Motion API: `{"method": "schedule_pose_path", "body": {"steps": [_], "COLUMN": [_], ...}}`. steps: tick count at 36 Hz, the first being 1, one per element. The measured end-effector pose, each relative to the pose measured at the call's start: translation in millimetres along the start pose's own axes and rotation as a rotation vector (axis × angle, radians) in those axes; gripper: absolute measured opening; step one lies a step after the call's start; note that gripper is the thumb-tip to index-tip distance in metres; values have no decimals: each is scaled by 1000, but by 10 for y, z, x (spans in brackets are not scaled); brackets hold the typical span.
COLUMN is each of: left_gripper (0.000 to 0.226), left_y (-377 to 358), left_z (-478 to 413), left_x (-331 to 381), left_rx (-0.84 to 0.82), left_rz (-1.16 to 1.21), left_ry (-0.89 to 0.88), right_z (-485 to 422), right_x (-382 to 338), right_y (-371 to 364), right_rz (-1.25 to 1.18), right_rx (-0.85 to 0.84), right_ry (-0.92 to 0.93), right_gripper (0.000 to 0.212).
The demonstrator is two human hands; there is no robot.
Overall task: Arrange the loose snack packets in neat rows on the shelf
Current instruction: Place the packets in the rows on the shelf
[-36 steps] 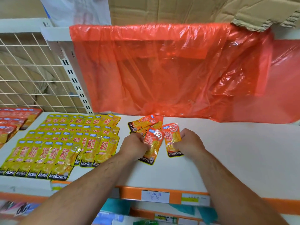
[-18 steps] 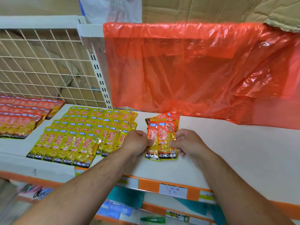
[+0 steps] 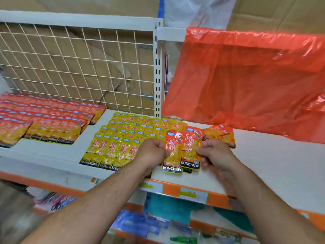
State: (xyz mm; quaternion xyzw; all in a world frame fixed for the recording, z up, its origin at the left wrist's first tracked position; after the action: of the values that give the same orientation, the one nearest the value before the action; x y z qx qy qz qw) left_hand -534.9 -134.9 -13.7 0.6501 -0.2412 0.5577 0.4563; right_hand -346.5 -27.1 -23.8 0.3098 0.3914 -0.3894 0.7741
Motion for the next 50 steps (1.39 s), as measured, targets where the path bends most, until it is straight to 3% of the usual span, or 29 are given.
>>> {"method": "schedule_pose_path", "body": {"steps": [5, 11, 14, 20, 32, 39, 50], "left_gripper": [26, 37, 30, 19, 17, 37, 22], "left_y": [454, 944, 1196, 1682, 2631, 3139, 4212], "left_z": [-22, -72, -85, -114, -12, 111, -262], "left_x": [-181, -374, -451, -578, -793, -1047, -1496], "left_rx": [-35, -26, -12, 64, 260, 332, 240], "left_rz": [0, 13, 21, 55, 72, 66, -49], "left_ry": [-1, 9, 18, 59, 145, 178, 135], "right_z": [106, 215, 233, 187, -66, -91, -231], "right_x": [-38, -176, -270, -493, -975, -1029, -1200], "right_y": [-398, -919, -1215, -1767, -2836, -3446, -4421], "right_rz": [-14, -1, 1, 59, 200, 262, 228], "right_rx": [39, 56, 38, -20, -217, -296, -214], "right_ry": [-1, 7, 5, 43, 153, 161, 146], "right_gripper": [24, 36, 34, 32, 36, 29, 24]}}
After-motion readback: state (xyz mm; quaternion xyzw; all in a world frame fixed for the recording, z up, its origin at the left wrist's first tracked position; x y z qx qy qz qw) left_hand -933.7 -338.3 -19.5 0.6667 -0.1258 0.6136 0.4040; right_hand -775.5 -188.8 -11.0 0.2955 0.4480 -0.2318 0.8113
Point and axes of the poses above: each hand's wrist, its own z-axis away from the middle knuckle, its own y-axis out of the back of the hand, x = y × z, the point moved 7 cm from there along -z, towards the middle knuckle, and after that the axes turned 12 degrees about -y, right-handed, at the moved point
